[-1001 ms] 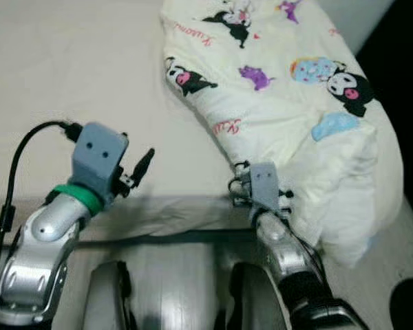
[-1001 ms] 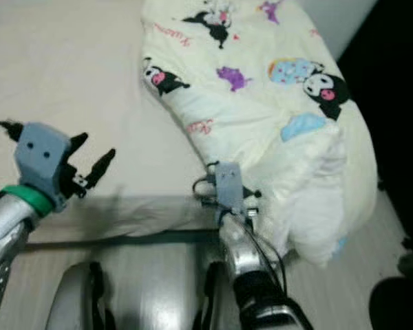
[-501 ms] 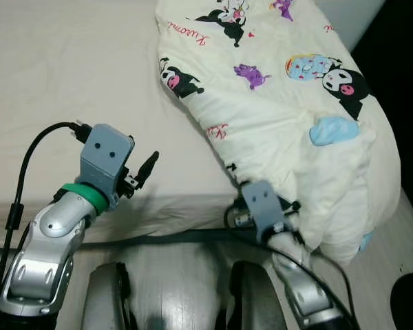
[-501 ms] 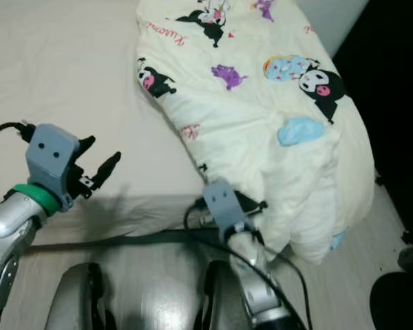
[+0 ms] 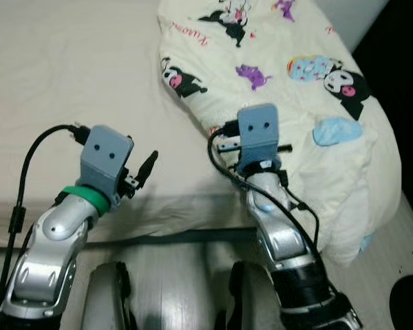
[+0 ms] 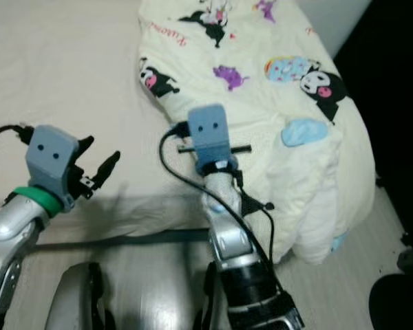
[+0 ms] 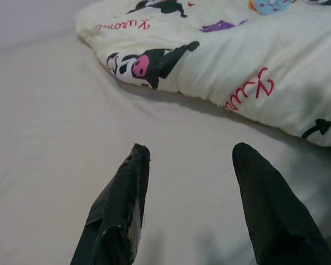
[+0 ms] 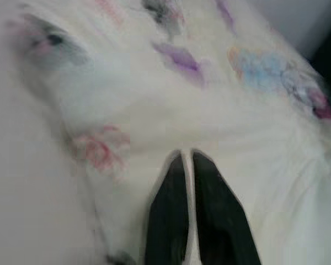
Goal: Clean up the room
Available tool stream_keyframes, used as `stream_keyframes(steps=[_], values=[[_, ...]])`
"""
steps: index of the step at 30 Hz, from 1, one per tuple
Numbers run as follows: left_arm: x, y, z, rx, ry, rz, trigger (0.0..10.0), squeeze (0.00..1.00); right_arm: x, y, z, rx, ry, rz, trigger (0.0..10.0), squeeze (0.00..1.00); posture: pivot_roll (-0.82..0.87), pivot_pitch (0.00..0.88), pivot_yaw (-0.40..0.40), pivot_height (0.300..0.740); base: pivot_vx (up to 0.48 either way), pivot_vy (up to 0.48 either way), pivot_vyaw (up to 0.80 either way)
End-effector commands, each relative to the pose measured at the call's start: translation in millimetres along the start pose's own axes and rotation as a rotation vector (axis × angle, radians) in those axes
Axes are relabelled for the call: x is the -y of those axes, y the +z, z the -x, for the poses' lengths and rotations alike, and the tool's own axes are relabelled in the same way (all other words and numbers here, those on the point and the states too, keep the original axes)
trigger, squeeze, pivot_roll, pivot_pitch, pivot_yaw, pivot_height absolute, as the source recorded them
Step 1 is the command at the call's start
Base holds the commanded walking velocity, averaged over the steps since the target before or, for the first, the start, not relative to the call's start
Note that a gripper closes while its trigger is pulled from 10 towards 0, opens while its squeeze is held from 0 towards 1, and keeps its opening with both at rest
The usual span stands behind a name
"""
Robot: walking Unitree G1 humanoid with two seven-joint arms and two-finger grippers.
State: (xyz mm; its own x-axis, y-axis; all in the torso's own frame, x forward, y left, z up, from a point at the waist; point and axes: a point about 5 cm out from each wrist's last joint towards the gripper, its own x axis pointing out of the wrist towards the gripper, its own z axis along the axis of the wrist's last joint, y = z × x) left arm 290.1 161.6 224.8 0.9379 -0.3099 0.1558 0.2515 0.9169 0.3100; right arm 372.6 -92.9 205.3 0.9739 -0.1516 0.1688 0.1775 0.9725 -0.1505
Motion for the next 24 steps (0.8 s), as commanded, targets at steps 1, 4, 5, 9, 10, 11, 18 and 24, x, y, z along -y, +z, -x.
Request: stream_keyframes(steps=[1, 4, 5, 9, 10, 11, 18, 24], values=[[5.8, -3.4, 1.7, -0.012, -0.011, -0.001, 10.0, 0.0, 10.7, -10.0, -9.4, -0.057, -0.105, -0.043, 10.0, 1.0, 0.12, 0.243, -0.057, 0.555, 0.0, 0.0, 0.0], [8.3, -3.3, 2.1, -0.012, -0.01, 0.004, 10.0, 0.0, 22.9, -7.1, -23.6, -0.064, -0.193, -0.048, 10.0, 1.0, 0.13, 0.246, -0.066, 0.555, 0.0, 0.0, 0.0], [9.0, -3.3, 2.7, -0.013, -0.007, 0.006, 10.0, 0.0, 29.6, -4.1, -28.7, -0.051, -0.227, -0.028, 10.0, 1.0, 0.13, 0.247, -0.068, 0.555, 0.0, 0.0, 0.0], [9.7, -4.6, 6.3, -0.02, 0.006, 0.009, 10.0, 0.0, 59.8, -1.3, -40.8, -0.058, -0.373, 0.034, 10.0, 1.0, 0.15, 0.247, -0.078, 0.555, 0.0, 0.0, 0.0], [9.7, -4.6, 6.3, -0.02, 0.006, 0.009, 10.0, 0.0, 59.8, -1.3, -40.8, -0.058, -0.373, 0.034, 10.0, 1.0, 0.15, 0.247, -0.078, 0.555, 0.0, 0.0, 0.0], [9.7, -5.3, 8.8, -0.025, 0.015, 0.01, 10.0, 0.0, 80.8, -1.8, -45.5, -0.063, -0.476, 0.104, 10.0, 1.0, 0.16, 0.248, -0.082, 0.555, 0.0, 0.0, 0.0], [8.8, -6.6, 13.2, -0.035, 0.032, 0.01, 10.0, 0.0, 121.1, 1.8, -49.1, -0.035, -0.674, 0.384, 10.0, 0.0, 0.16, 0.25, -0.08, 0.555, 0.0, 0.0, 0.0], [10.4, -7.6, 14.1, -0.042, 0.028, 0.02, 10.0, 0.0, 123.8, -27.8, -42.4, -0.187, -0.614, 0.527, 10.0, 0.0, 0.16, 0.255, -0.068, 0.555, 0.0, 0.0, 0.0]])
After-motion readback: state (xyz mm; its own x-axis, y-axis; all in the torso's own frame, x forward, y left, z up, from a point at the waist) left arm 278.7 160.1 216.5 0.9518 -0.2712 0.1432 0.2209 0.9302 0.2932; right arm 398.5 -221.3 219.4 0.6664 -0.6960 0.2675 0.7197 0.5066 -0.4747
